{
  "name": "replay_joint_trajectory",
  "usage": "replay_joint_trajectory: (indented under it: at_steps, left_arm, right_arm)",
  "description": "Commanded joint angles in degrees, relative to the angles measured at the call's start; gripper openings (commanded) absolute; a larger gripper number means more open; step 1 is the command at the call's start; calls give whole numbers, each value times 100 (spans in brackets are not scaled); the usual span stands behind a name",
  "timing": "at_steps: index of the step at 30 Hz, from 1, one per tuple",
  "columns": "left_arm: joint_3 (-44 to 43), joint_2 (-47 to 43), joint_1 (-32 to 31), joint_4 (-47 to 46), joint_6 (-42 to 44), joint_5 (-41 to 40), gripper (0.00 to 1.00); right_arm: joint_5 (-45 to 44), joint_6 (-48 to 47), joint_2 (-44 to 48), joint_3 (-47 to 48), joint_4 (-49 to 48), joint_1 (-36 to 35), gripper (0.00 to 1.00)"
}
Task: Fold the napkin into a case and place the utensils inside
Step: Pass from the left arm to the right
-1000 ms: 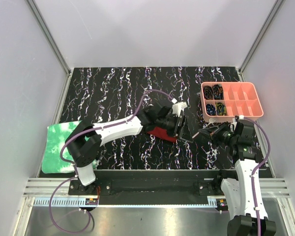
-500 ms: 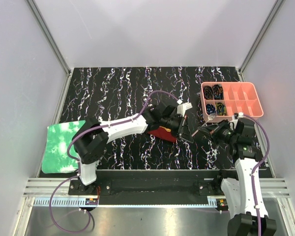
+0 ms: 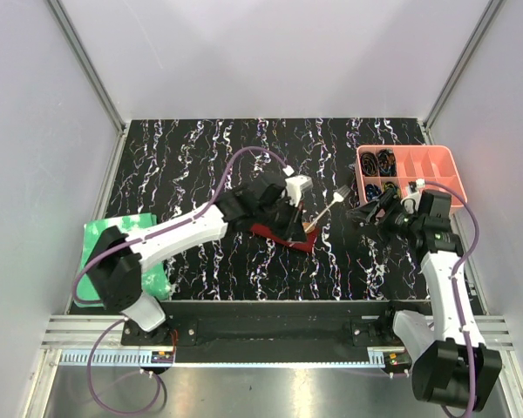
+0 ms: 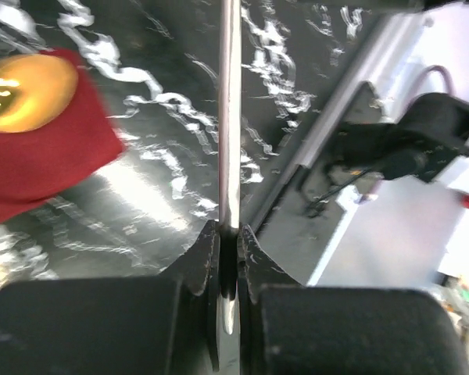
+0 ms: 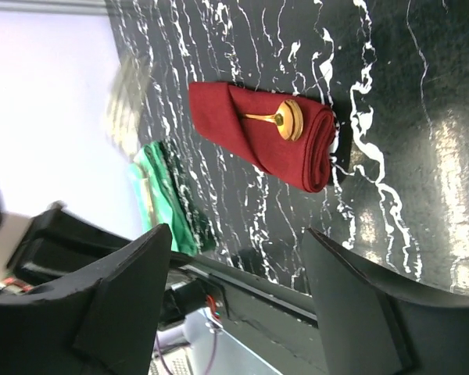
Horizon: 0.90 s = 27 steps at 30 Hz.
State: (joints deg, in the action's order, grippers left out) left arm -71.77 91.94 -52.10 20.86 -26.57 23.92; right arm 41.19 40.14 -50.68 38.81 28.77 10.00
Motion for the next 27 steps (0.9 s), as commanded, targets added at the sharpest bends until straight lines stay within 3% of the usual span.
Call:
replay_joint_trajectory:
  at_steps: [1, 6, 10, 14, 15, 18, 23, 25, 27]
  left_arm:
    - [119, -572, -2, 251, 950, -906, 0]
    - [163, -818, -63, 496, 1268, -1485, 0]
    - [250, -1028, -327, 612, 1856, -3213, 0]
    - [321, -1108, -521, 612, 2296, -4034, 0]
    - [313, -1108, -547, 621, 2322, -4140, 0]
    - [269, -1134, -591, 673, 2244, -4220, 0]
    - [365, -1328, -810, 674, 2077, -4334, 0]
    - [365, -1302, -855, 682, 2024, -4300, 0]
    - [357, -1319, -872, 709, 1945, -4238, 0]
  right_arm:
    - [-31, -586, -250, 574, 260, -24, 79]
    - [-6, -771, -425, 944, 322, -208, 81]
    - [56, -543, -583, 1260, 252, -410, 81]
    - [-864, 351, -1056, 1620, 111, -1446, 84]
    - [-1319, 511, -1172, 1760, 41, -1996, 85]
    - [-2251, 960, -1673, 1998, -161, -2650, 88]
    - [-2546, 1548, -2401, 2105, -951, -3363, 88]
    - [-2546, 1663, -2517, 2131, -1284, -3495, 83]
    - [-2703, 1673, -2597, 2192, -1295, -3645, 70]
